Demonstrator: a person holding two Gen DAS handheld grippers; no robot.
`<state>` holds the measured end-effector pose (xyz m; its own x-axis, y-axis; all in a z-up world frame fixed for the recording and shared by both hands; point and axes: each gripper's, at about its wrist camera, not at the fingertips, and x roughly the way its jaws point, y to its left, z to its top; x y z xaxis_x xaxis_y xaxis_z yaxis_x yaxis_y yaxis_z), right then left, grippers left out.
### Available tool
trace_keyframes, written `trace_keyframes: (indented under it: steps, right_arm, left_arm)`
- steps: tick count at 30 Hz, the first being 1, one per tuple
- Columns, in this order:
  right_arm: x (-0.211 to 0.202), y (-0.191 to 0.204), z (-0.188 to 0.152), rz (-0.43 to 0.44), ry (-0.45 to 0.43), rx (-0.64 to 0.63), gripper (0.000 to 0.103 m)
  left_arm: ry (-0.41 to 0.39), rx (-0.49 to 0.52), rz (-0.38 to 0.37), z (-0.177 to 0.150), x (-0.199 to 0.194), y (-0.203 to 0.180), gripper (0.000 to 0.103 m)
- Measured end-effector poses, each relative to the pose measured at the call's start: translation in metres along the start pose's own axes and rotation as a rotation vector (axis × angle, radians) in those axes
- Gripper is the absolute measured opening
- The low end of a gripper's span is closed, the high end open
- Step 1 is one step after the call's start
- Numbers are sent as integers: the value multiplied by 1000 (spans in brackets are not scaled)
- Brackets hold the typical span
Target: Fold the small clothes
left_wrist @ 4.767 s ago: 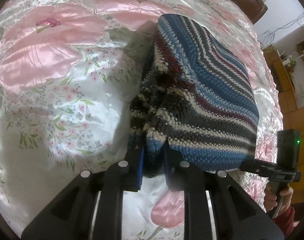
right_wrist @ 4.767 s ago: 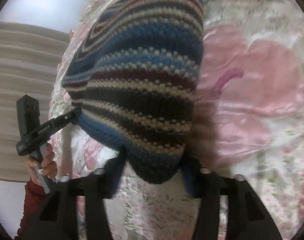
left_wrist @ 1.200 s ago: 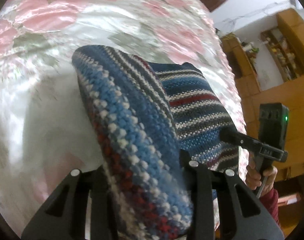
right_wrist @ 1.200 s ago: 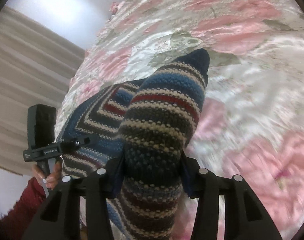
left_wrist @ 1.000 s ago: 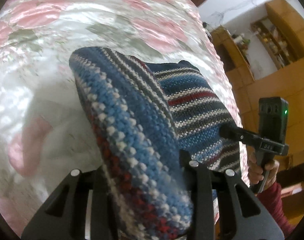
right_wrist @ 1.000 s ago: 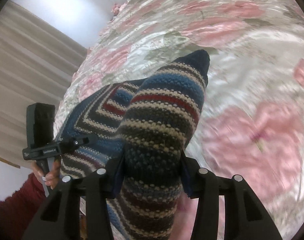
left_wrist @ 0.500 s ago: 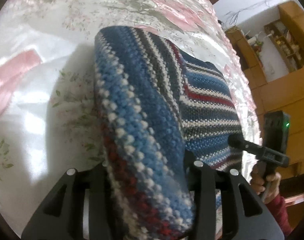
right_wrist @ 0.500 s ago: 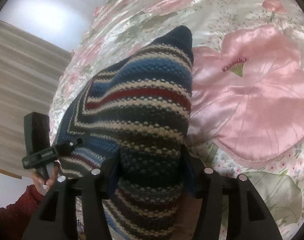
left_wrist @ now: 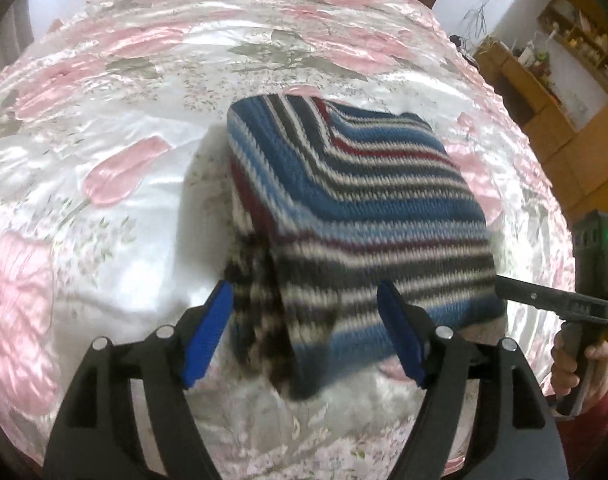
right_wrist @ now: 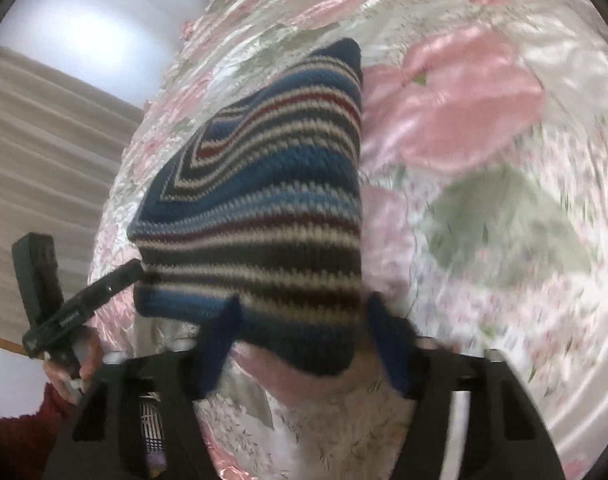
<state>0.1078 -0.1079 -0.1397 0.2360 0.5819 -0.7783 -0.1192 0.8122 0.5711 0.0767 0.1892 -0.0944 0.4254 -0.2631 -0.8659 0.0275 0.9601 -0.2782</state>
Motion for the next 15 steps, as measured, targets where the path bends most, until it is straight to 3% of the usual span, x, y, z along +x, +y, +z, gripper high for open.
trace_keyframes:
  steps: [2, 3, 4, 10, 15]
  right_arm:
    - [0, -4, -5, -41, -10, 15, 36]
    - [1, -4, -6, -45, -12, 18, 35]
    - [1, -5, -8, -41, -20, 20, 34]
    - [17, -5, -15, -119, -4, 0, 31]
    - [31, -17, -19, -85, 1, 65, 31]
  left_arm:
    - [8, 5, 35, -7, 4, 1, 65]
    - [25, -3, 44, -10, 9, 4, 55]
    - [44, -13, 42, -12, 13, 9, 52]
    - [118, -71, 24, -20, 40, 33, 55]
    - [119, -75, 17, -26, 51, 43, 56]
